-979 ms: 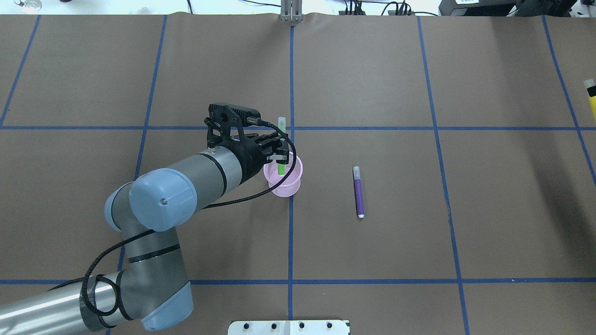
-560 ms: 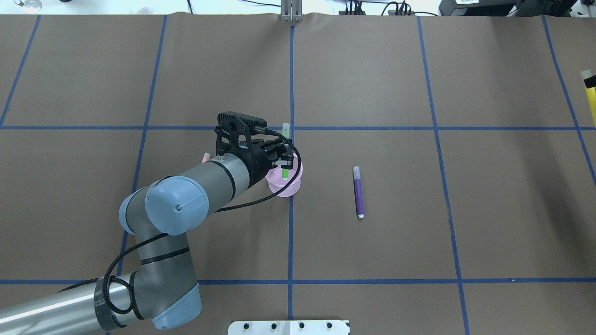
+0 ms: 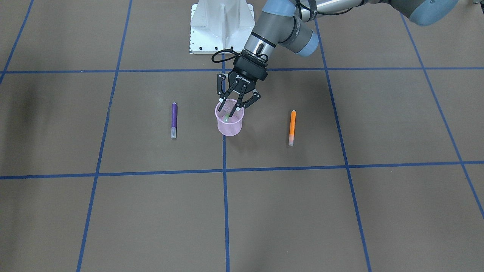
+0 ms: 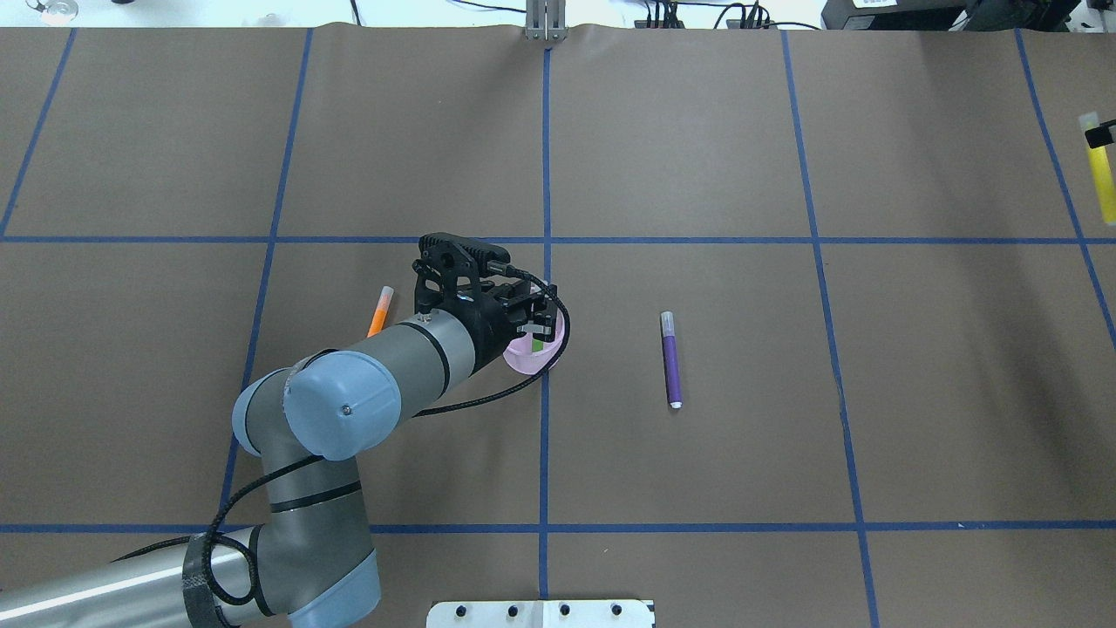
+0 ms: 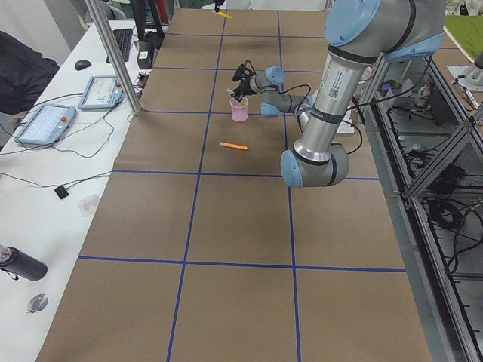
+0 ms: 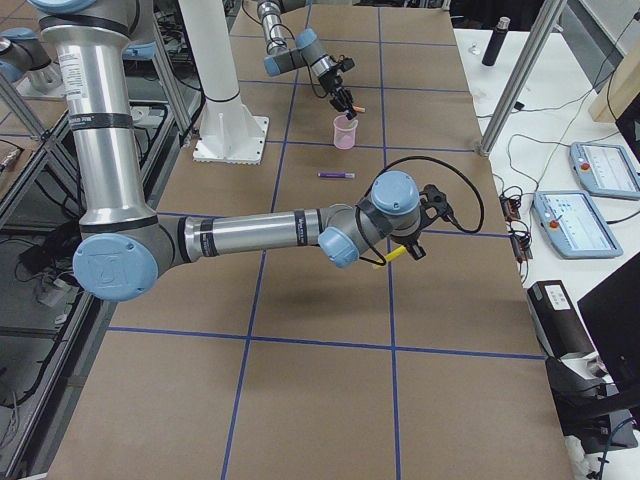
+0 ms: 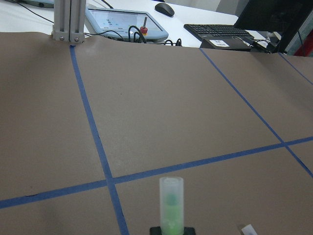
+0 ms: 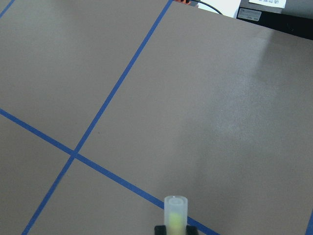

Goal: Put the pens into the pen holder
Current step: 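Drop green marker into cup with left gripper while right lifts yellow marker, then carry yellow marker to cup with right gripper while left grasps orange marker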

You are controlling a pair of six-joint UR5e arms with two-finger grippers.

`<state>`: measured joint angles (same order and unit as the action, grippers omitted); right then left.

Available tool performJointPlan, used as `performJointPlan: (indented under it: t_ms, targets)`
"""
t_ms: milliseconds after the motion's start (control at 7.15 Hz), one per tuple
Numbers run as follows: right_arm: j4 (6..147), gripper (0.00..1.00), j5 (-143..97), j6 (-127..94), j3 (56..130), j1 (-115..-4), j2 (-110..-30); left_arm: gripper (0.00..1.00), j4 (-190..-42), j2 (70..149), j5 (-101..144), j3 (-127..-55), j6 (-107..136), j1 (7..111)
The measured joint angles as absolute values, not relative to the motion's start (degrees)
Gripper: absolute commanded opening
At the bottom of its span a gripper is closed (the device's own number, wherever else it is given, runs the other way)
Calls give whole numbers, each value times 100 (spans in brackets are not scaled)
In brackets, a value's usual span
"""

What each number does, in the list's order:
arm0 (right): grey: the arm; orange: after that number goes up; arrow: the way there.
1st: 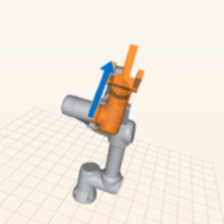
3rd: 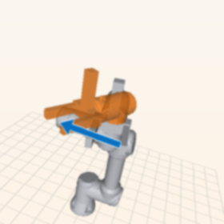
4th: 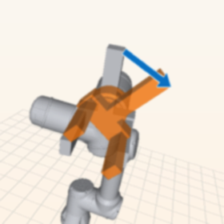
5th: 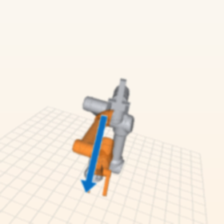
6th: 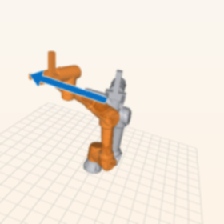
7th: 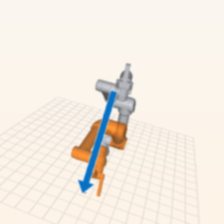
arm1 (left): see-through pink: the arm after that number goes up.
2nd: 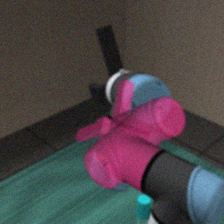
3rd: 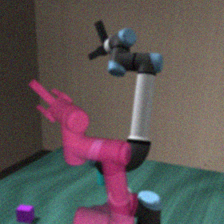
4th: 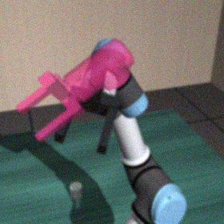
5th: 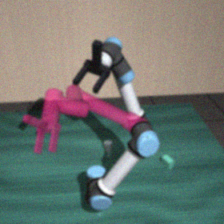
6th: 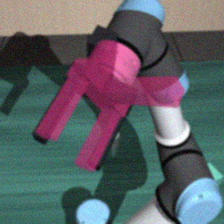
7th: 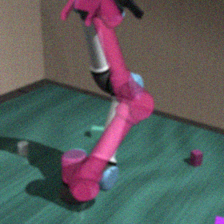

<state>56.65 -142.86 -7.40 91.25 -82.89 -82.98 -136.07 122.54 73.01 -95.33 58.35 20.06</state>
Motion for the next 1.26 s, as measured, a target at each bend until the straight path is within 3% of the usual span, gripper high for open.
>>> performJointPlan:
  t_ms: [420, 700, 1259]
  targets:
    - [5551, 0, -14270, -961, 9224, -8215, -7826, 99, -13487, 12234, 7632, -10015, 5993, 2160]
    - [5541, 0, -14134, -2026, 9525, -7841, -7300, 99, -12887, 12227, 8877, -10095, 6436, 2872]
    - [5530, 0, -11866, -4488, 10853, -5814, -6825, 99, -10748, 12223, 11387, -10058, 6515, 4154]
